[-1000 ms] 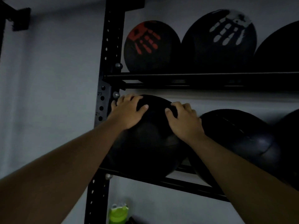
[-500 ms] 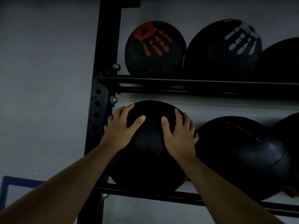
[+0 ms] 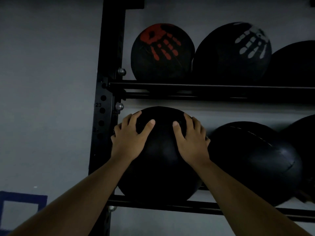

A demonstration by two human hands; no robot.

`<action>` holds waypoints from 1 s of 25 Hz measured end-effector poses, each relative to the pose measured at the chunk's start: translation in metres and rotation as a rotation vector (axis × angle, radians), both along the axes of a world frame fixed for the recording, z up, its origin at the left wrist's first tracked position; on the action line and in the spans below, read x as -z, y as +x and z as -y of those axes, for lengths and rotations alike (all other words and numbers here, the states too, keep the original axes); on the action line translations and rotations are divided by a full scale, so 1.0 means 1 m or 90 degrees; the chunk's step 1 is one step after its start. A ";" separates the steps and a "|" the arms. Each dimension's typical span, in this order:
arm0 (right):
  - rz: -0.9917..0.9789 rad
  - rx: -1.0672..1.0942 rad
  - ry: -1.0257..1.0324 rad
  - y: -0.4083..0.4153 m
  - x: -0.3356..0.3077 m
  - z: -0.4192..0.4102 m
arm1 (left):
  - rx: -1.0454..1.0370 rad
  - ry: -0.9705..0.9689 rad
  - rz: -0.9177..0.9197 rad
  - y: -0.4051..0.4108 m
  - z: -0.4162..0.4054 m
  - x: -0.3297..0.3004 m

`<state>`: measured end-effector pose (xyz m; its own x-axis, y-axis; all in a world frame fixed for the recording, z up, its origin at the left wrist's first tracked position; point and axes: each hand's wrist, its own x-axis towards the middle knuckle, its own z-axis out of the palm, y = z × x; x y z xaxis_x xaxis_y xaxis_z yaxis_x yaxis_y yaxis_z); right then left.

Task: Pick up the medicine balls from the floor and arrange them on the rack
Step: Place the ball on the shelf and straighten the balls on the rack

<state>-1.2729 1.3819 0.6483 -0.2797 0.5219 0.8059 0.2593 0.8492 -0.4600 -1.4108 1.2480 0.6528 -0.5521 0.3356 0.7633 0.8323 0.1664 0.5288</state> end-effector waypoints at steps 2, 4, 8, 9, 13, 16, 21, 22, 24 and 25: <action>0.021 -0.007 -0.005 0.004 -0.002 0.002 | -0.002 -0.008 -0.002 0.002 0.002 0.000; 0.067 -0.020 -0.008 0.011 -0.003 0.001 | -0.015 -0.026 -0.007 0.004 0.005 0.001; 0.230 -0.035 0.023 0.047 -0.015 -0.014 | -0.033 -0.006 -0.060 0.025 0.005 0.000; 0.255 -0.024 0.048 0.058 -0.019 -0.019 | -0.031 0.000 -0.085 0.037 0.001 -0.003; 0.194 0.012 0.112 0.117 -0.040 -0.041 | 0.024 -0.024 -0.211 0.104 -0.034 -0.032; 0.128 0.056 0.145 0.185 -0.065 -0.076 | 0.070 -0.018 -0.284 0.172 -0.079 -0.059; 0.072 0.116 0.180 0.303 -0.111 -0.150 | 0.064 0.023 -0.291 0.279 -0.161 -0.103; 0.066 0.125 0.186 0.323 -0.121 -0.163 | 0.065 0.036 -0.293 0.296 -0.175 -0.111; 0.054 0.140 0.192 0.359 -0.142 -0.190 | 0.079 0.066 -0.295 0.325 -0.200 -0.129; 0.045 0.144 0.189 0.374 -0.153 -0.202 | 0.086 0.071 -0.297 0.337 -0.212 -0.138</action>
<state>-0.8992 1.5840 0.8011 -0.2445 0.3233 0.9142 0.4772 0.8608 -0.1768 -1.0740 1.4598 0.7908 -0.1002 0.2819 0.9542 0.9947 0.0047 0.1031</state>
